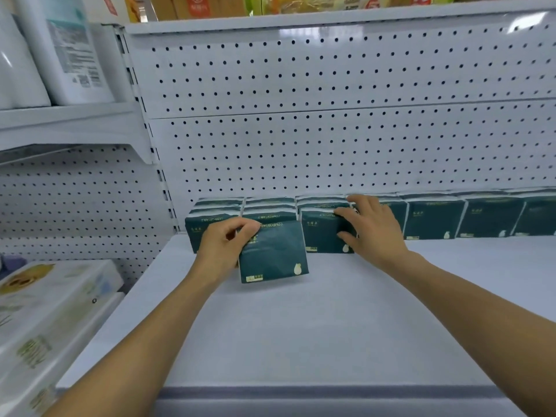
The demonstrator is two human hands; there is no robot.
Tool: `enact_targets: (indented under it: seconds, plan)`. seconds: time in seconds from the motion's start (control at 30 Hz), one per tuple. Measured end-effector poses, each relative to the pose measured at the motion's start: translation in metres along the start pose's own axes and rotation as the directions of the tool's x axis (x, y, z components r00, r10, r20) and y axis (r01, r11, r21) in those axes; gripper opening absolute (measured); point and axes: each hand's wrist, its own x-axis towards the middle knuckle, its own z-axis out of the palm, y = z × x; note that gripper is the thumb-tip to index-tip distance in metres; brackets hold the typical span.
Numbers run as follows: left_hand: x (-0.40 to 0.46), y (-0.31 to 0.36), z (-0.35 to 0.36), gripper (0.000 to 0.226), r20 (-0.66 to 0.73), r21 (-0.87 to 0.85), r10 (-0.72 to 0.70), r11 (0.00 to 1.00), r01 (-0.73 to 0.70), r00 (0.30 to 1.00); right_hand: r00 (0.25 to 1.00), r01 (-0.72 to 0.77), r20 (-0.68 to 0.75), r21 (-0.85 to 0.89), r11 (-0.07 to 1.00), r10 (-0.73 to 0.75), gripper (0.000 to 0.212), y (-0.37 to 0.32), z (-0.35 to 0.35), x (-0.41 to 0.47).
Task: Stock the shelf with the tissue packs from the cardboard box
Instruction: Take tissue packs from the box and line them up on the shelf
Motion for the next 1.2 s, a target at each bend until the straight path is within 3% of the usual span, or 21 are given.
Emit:
enact_targets:
  seconds: [0.1,0.17,0.3,0.43,0.57,0.67,0.77,0.97,1.2]
  plan:
    - [-0.001,0.004,0.012,0.017,0.016,-0.006,0.014,1.0,-0.014,1.0,0.985,0.011,-0.172,0.173,0.985,0.019,0.044,-0.009,-0.016,-0.006]
    - [-0.002,0.01,0.024,0.017,0.046,0.011,0.038,0.999,-0.039,0.998,0.979,0.103,-0.198,0.333,0.937,-0.038,0.047,-0.019,-0.033,-0.014]
    - [-0.008,0.025,0.061,0.014,0.165,-0.018,0.118,0.993,-0.117,0.979,0.961,0.152,0.157,0.391,0.908,-0.229,0.072,-0.026,-0.05,-0.036]
    - [-0.011,0.026,0.089,0.018,0.242,0.112,0.199,0.967,-0.231,0.95,0.967,0.102,0.189,0.337,0.936,-0.173,0.066,0.008,-0.049,-0.054]
    - [0.009,0.017,0.092,0.041,0.195,0.545,0.417,0.707,-0.451,0.888,0.982,0.115,0.119,0.245,0.963,-0.147,0.062,0.047,-0.049,-0.065]
    - [0.028,0.008,0.097,0.057,0.292,0.689,0.517,0.47,-0.552,0.805,0.991,0.099,0.08,0.141,0.985,-0.111,0.063,0.075,-0.049,-0.067]
    - [0.041,0.0,0.105,0.068,0.386,0.767,0.489,0.301,-0.567,0.782,0.998,0.041,0.04,0.049,0.998,-0.043,0.065,0.095,-0.043,-0.062]
    - [0.051,-0.007,0.115,0.073,0.345,0.827,0.502,0.236,-0.51,0.793,0.999,0.022,-0.028,-0.041,0.999,-0.023,0.059,0.098,-0.025,-0.039]
    - [0.055,-0.011,0.115,0.067,0.317,0.854,0.494,0.224,-0.47,0.81,0.998,0.047,-0.037,0.021,0.999,-0.047,0.052,0.091,-0.014,-0.023]
